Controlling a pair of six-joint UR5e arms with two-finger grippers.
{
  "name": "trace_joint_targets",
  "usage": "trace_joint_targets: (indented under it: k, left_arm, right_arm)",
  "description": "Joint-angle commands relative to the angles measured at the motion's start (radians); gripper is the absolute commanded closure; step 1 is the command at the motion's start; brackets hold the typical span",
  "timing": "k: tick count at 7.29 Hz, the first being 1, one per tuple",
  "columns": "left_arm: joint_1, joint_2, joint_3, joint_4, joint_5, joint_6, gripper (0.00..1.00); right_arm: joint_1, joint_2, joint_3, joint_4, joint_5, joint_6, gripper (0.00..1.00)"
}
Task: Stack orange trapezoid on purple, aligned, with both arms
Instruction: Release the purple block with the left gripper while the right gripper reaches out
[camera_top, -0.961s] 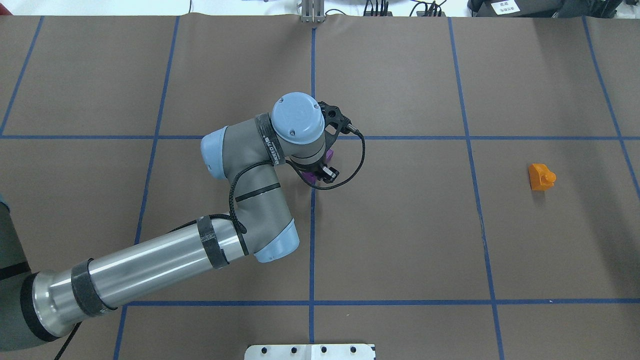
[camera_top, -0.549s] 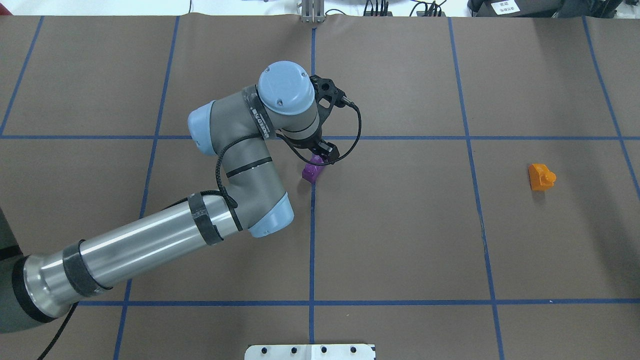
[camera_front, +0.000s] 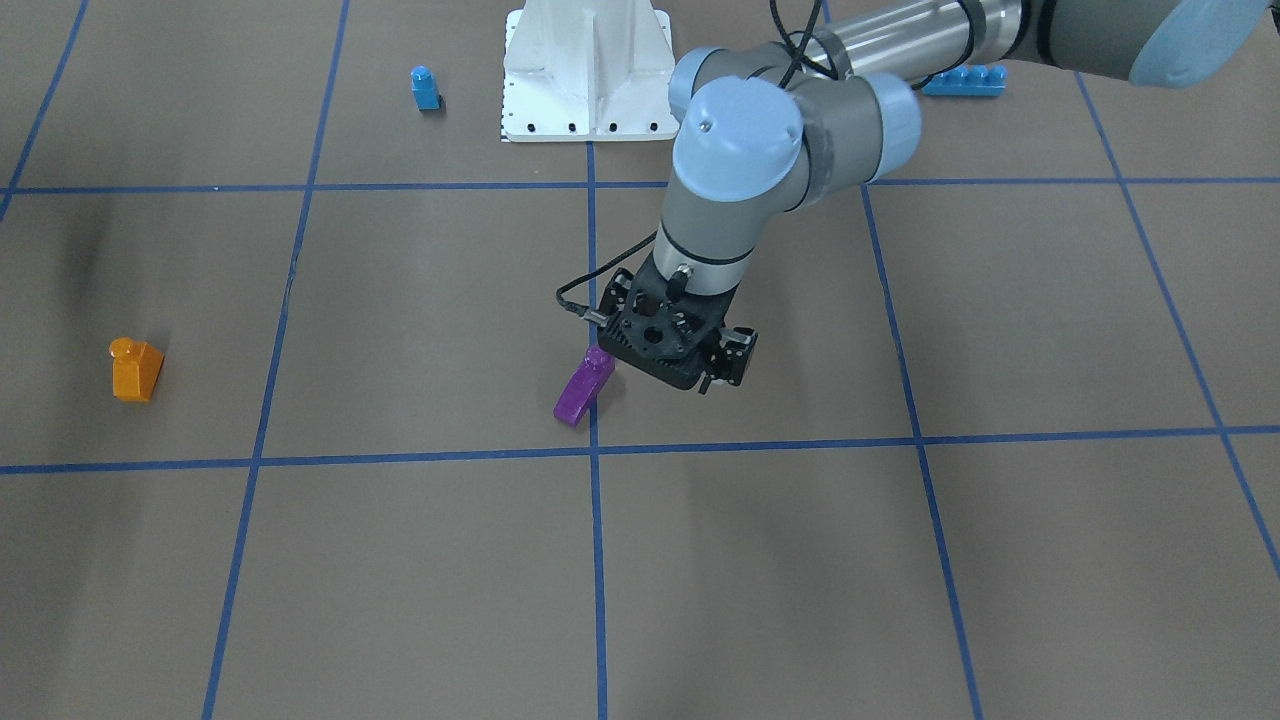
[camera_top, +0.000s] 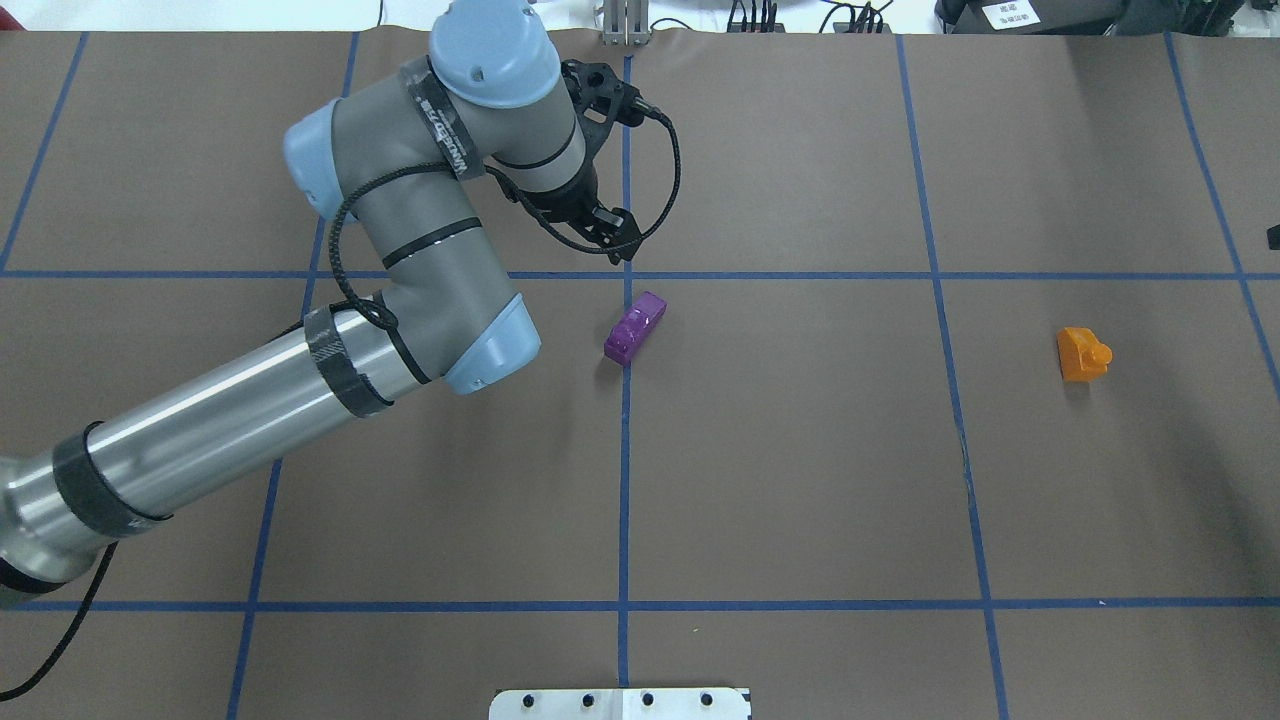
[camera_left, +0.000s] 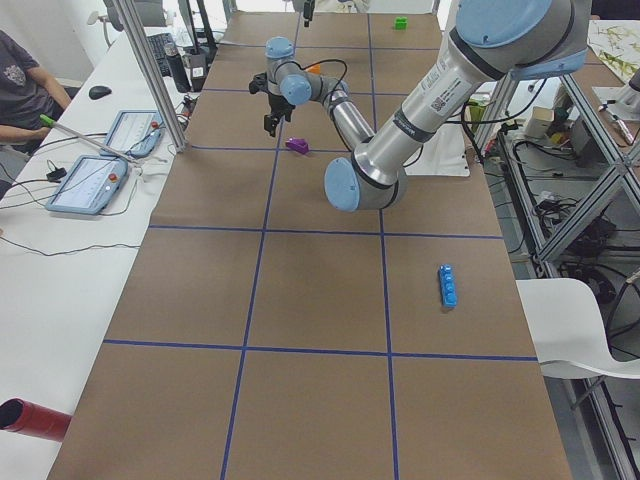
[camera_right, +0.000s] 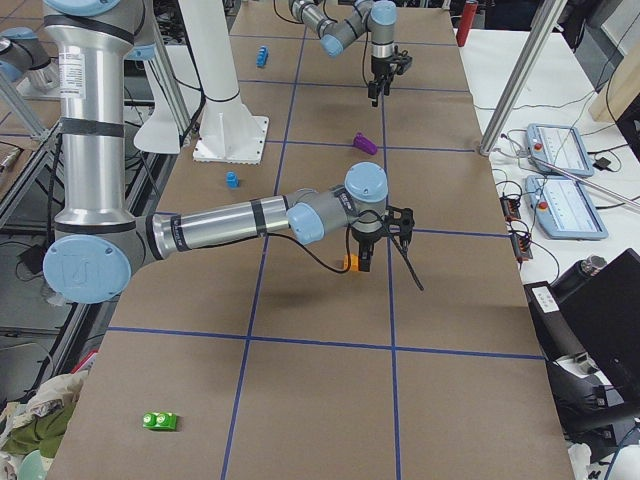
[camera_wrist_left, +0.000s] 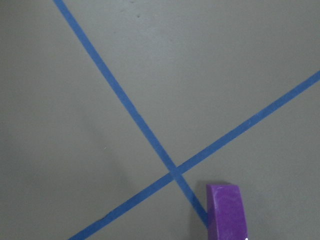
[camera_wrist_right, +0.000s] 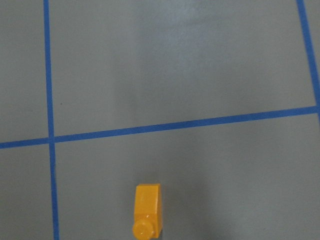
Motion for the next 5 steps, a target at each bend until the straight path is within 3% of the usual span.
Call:
trace_joint_targets:
  k: [1,2,5]
  left_arm:
    - [-0.091,0.153,-0.227,0.180,-0.034,0.085,0.00]
    - [-0.119,0.214,-0.293,0.198,-0.054,0.130,0.00]
    - [-0.122,0.247,-0.312,0.198,-0.055,0.133,0.00]
  right_arm:
    - [-0.210,-0.023,-0.012,0.141,-0.172,0.193,0.00]
    - [-0.255,-0.021,-0.019,0.143,-0.200,0.200,0.00]
    - [-0.304,0.003,-0.071,0.142,-0.230,0.189,0.00]
